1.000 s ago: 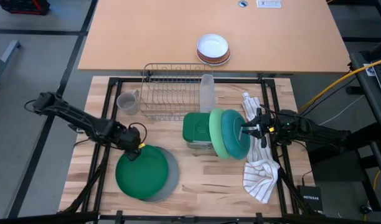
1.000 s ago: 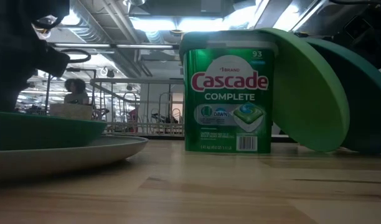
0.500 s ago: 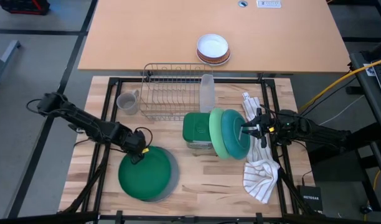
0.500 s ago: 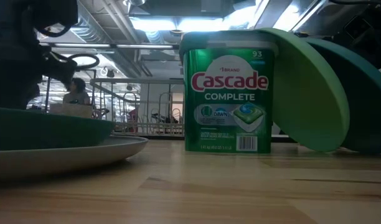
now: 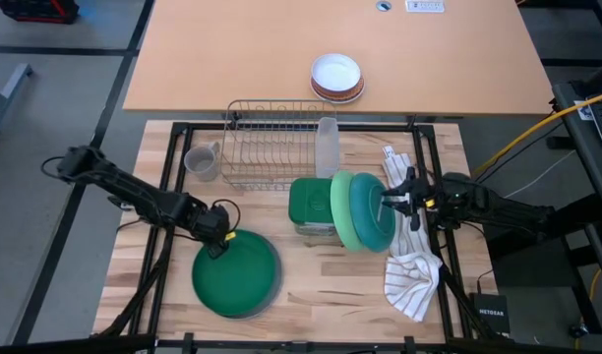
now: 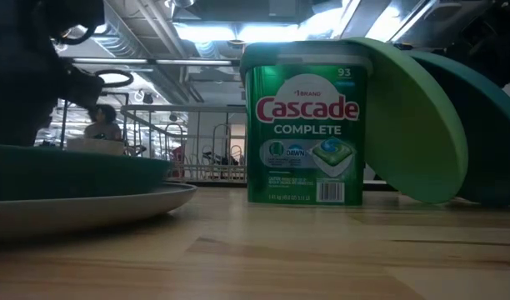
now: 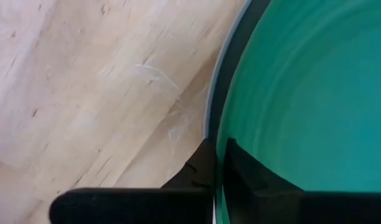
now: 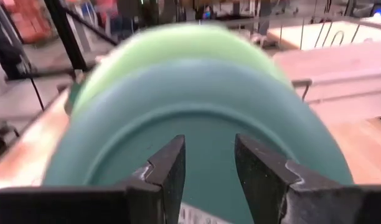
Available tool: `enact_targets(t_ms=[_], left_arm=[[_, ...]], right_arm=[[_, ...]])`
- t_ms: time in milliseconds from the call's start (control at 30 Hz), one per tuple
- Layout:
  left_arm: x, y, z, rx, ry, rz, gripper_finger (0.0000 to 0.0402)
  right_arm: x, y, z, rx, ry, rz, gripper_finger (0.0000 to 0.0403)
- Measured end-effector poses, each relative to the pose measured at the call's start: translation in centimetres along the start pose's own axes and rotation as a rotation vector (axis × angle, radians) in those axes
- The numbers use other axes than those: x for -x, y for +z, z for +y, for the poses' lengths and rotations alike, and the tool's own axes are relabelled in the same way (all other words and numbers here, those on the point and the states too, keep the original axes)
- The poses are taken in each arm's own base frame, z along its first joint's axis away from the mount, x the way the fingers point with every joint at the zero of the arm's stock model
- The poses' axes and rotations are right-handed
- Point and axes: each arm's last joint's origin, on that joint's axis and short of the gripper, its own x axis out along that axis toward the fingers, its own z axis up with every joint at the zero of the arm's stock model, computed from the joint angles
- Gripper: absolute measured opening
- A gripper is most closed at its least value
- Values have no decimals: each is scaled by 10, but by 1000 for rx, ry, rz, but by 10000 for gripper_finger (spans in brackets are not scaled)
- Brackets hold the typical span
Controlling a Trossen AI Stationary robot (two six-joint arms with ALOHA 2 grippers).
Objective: Sort dishes
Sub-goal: Put the green plate into the dish rack
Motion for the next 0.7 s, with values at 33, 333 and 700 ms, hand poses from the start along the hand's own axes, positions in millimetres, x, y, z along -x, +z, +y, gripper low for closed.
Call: enact_targets(t_ms=[33,333,700], left_arm=[[2,0,0,5,-9,-7,4],[26,-3,7,41,-120,-97,1],[57,-8,17,-18,-312,-225,1]], right_arm=[[0,3,0,-6,2,-27,143],[6,34,3,13,33,-355,143],[19,58,7,51,58,-633,143]])
